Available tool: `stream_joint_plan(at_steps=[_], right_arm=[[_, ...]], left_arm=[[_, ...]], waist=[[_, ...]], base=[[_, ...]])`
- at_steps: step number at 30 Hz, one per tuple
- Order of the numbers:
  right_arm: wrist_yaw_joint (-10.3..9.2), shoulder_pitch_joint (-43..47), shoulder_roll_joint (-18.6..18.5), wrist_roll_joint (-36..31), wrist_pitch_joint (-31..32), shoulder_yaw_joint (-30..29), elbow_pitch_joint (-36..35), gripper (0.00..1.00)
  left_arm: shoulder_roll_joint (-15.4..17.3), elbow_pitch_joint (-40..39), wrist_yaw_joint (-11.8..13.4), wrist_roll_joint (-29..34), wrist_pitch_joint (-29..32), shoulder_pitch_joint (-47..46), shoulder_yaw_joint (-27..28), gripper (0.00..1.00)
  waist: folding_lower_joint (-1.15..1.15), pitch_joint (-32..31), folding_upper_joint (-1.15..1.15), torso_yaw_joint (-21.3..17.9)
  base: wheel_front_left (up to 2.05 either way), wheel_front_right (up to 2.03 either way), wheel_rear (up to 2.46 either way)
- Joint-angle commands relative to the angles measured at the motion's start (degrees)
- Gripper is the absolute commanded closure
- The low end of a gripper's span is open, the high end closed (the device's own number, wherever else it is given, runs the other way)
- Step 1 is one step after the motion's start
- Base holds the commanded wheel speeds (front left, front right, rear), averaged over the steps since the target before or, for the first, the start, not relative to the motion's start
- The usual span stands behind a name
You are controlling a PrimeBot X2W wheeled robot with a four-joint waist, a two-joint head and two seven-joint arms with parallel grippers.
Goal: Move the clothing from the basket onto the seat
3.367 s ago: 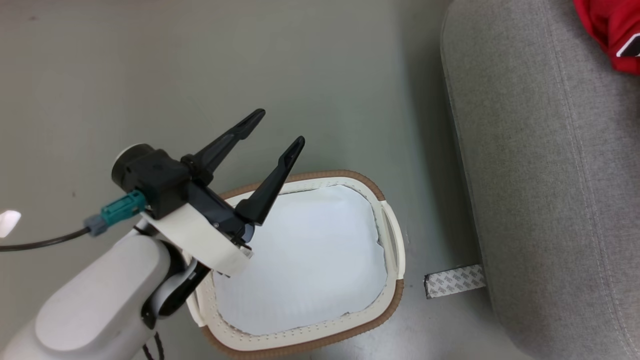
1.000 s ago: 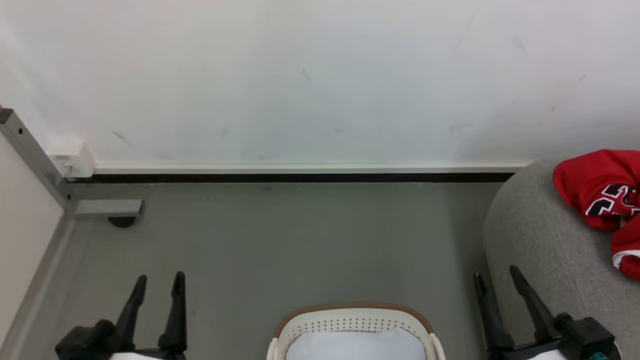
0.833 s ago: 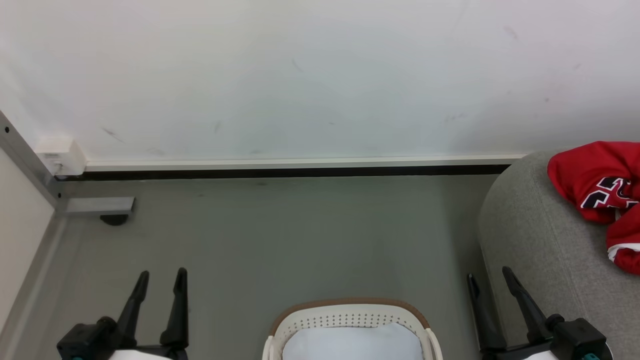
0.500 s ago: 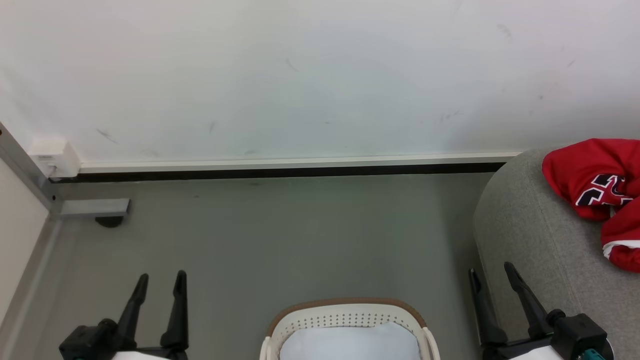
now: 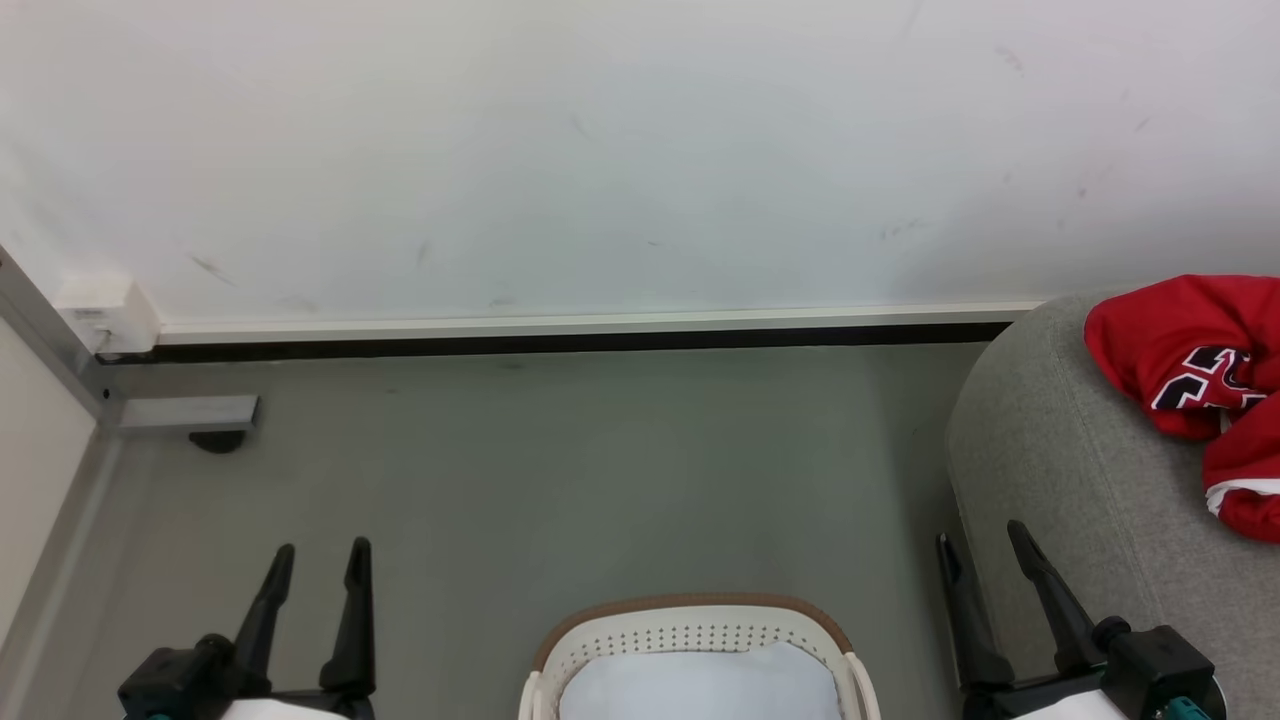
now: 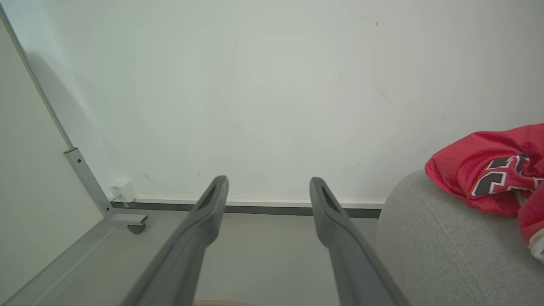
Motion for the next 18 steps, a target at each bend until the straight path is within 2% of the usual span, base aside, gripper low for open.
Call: stream_joint_plan(at_steps=[1,11,12,18], right_arm=[[-0.13,-0.4,0.1,0.0,-0.2,0.1,-0.1,0.0],[-0.13,-0.5,0.1,0.3,-0.2,0.6,0.4,0.0],[0.0,0.0,0.0,0.2,0.0,0.8,0.3,1.0],[0.0,0.8,-0.2,5.2,0.8,0.3,0.1,1.0]], left_arm=[[-0.1,0.1,-0.1,0.2,0.0,-0.3,0.2,0.0],[-0.3,0.5,-0.3,0.3,0.0,-0.2,0.2,0.0],[-0.3,0.4,-0.1,0.2,0.0,-0.1,0.1,1.0],[-0.6,1.5,-0.1,-4.5,1.6,-0.4,0.6,1.0]], waist=[[0.0,0.0,0.0,0.0],[0.0,-0.2,0.0,-0.3],[0.0,-0.2,0.0,-0.3],[0.0,-0.3,0.0,-0.2]], base=[[0.0,0.0,0.0],[0.0,0.0,0.0],[0.0,0.0,0.0],[0.0,0.0,0.0]])
